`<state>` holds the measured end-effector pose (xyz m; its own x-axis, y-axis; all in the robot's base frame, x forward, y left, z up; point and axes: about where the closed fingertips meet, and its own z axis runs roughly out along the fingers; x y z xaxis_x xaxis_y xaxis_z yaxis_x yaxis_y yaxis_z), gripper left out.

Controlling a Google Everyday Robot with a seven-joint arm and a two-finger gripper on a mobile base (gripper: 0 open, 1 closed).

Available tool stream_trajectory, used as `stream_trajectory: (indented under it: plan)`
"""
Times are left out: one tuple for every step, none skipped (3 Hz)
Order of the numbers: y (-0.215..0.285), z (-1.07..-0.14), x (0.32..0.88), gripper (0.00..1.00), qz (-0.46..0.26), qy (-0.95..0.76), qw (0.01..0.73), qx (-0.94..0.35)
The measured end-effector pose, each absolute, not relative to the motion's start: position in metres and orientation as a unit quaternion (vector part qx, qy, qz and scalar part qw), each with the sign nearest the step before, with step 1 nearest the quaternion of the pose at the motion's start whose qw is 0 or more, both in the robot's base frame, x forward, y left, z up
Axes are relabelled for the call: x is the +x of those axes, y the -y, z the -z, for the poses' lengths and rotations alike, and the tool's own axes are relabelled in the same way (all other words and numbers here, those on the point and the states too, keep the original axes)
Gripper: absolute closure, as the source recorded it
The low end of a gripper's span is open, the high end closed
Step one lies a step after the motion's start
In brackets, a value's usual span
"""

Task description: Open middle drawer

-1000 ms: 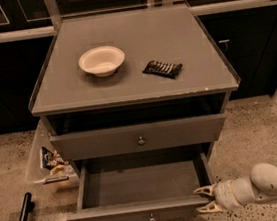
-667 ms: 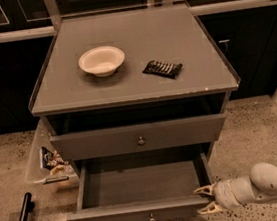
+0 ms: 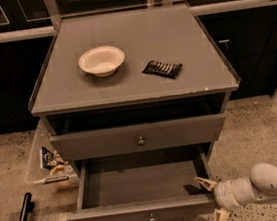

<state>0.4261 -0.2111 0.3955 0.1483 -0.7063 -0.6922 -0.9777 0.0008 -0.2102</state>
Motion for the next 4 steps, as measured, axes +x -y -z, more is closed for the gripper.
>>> stream_trajectory:
  plan:
    - [0.207, -0.4, 0.428, 0.0, -0.205, -0.614, 0.34, -0.682]
    - [0.206, -0.429, 0.438, 0.0, -0.196, -0.597, 0.354, -0.693]
    - [0.217, -0.47, 0.447, 0.0, -0.172, -0.582, 0.374, -0.701]
    - [0.228, -0.503, 0.446, 0.0, -0.146, -0.577, 0.379, -0.709]
